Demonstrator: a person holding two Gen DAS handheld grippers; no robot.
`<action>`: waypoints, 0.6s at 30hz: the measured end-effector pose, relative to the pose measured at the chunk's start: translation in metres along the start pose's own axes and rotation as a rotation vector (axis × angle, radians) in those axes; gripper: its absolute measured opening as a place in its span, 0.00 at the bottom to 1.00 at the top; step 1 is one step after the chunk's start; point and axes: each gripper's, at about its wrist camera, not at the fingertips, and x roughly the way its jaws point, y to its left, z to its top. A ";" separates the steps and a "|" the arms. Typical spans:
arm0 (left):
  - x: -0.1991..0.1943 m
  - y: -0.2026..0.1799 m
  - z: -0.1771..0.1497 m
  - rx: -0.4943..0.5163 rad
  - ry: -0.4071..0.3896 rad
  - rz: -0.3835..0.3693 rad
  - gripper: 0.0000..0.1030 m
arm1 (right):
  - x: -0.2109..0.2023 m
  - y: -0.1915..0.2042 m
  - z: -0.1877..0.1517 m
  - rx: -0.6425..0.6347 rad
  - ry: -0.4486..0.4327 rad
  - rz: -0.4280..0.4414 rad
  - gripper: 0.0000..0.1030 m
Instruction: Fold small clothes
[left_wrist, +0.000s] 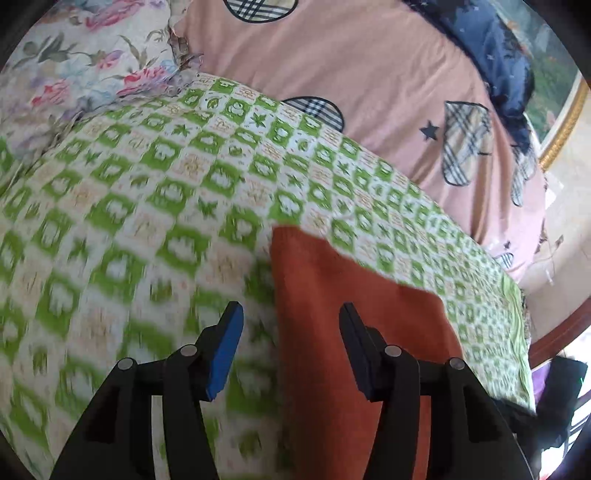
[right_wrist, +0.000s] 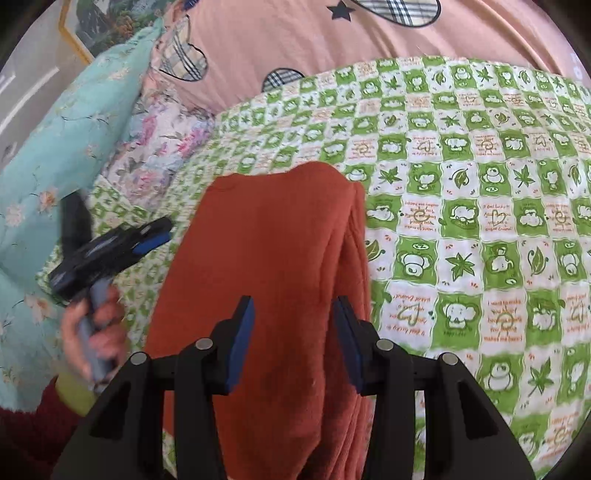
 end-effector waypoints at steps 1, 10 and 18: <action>-0.008 -0.001 -0.013 -0.001 0.006 -0.010 0.54 | 0.009 -0.003 0.002 0.008 0.021 -0.013 0.44; -0.025 -0.030 -0.082 0.101 0.103 0.045 0.54 | -0.032 0.004 0.011 0.010 -0.110 0.054 0.09; -0.010 -0.044 -0.104 0.167 0.143 0.078 0.58 | 0.026 -0.054 -0.018 0.164 -0.010 -0.007 0.10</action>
